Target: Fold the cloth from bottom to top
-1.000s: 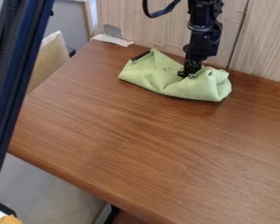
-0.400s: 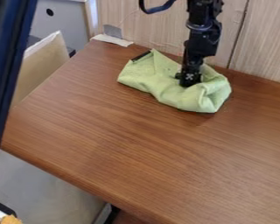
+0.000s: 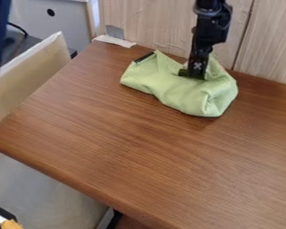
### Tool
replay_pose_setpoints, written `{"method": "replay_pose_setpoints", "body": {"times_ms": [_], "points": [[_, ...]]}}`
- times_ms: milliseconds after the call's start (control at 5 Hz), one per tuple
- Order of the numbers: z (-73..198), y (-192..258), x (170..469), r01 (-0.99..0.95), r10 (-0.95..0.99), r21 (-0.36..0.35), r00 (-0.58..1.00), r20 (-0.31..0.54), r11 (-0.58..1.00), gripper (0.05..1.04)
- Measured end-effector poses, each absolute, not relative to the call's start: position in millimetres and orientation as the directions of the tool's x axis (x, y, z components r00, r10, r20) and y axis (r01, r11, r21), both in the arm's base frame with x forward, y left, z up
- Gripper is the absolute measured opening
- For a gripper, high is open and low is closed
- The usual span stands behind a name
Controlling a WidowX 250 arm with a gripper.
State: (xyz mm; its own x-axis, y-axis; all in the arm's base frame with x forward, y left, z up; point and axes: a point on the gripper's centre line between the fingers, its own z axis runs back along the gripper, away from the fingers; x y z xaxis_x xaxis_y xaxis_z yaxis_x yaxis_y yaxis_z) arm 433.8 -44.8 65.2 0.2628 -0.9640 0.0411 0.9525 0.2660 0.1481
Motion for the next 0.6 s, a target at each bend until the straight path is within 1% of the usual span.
{"method": "replay_pose_setpoints", "body": {"times_ms": [200,400,600], "points": [[93,-42,422,0.939,-0.956,0.179,0.285,0.066,0.293,1.0],[105,-31,406,0.931,-0.948,0.18,0.31,0.067,0.317,1.0],[105,-30,406,0.929,-0.946,0.179,0.315,0.07,0.323,1.0]]}}
